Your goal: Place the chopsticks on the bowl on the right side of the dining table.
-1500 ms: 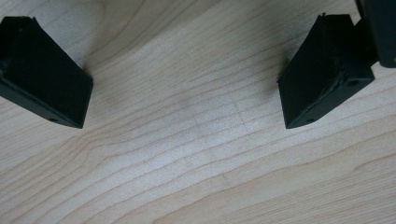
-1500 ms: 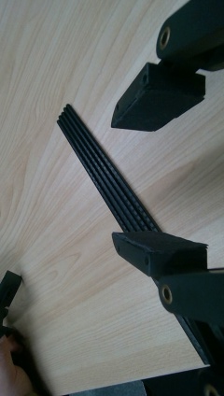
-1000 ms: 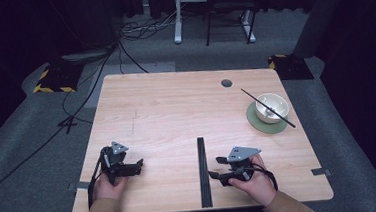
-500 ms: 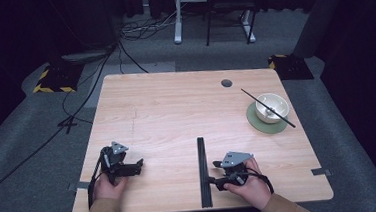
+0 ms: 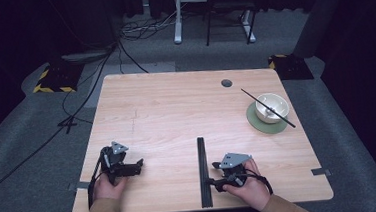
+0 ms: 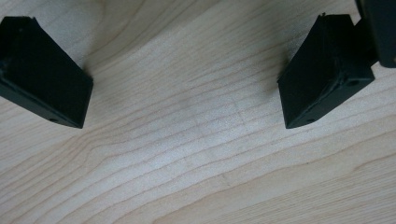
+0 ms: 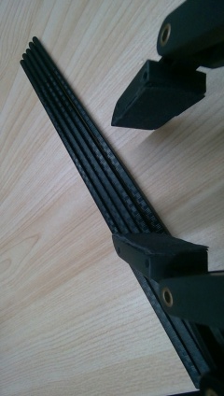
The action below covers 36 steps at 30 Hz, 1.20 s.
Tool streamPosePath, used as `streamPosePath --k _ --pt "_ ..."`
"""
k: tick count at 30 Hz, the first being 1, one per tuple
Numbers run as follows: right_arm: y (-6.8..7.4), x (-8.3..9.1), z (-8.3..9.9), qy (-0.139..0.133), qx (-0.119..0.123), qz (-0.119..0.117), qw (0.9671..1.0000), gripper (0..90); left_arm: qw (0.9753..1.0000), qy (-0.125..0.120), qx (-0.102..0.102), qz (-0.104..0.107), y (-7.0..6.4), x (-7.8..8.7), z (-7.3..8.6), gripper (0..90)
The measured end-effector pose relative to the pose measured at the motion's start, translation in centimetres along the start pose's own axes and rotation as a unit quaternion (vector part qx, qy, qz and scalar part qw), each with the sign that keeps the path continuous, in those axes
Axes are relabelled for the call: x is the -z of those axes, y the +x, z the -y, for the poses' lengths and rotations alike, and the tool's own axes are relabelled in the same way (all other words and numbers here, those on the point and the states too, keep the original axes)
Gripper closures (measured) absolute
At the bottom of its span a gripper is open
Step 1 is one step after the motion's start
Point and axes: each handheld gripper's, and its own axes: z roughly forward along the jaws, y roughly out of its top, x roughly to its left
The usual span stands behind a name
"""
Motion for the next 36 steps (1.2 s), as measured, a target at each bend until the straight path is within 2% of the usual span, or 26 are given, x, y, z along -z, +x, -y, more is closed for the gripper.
streamPosePath --k 13,14,16,23,24,27,36 --pt "-0.6 0.3 0.4 0.015 -0.007 0.015 0.9997 40.7 1.0000 0.000 0.000 0.000 0.0 0.0 0.0 3.3" --pt "-0.7 0.4 0.4 0.016 -0.010 0.020 0.9996 42.8 1.0000 0.000 0.000 0.000 0.0 0.0 0.0 3.3" --pt "-1.0 0.7 0.5 0.017 -0.008 0.015 0.9997 46.5 1.0000 -0.001 0.000 0.000 0.0 0.0 0.0 3.3" --pt "-1.9 1.5 1.0 0.023 -0.018 0.025 0.9993 53.5 1.0000 0.000 0.000 0.000 0.0 0.0 0.0 3.3" --pt "-2.1 1.6 1.0 0.023 -0.012 0.025 0.9993 55.2 1.0000 0.000 0.000 0.000 0.0 0.0 0.0 3.3" --pt "-2.5 1.9 1.1 0.026 -0.017 0.030 0.9991 62.8 1.0000 0.000 0.000 0.000 0.0 0.0 0.0 3.3" --pt "-4.3 2.9 1.6 0.037 -0.021 0.048 0.9979 76.0 1.0000 0.000 0.000 -0.001 0.0 0.0 0.0 3.3"
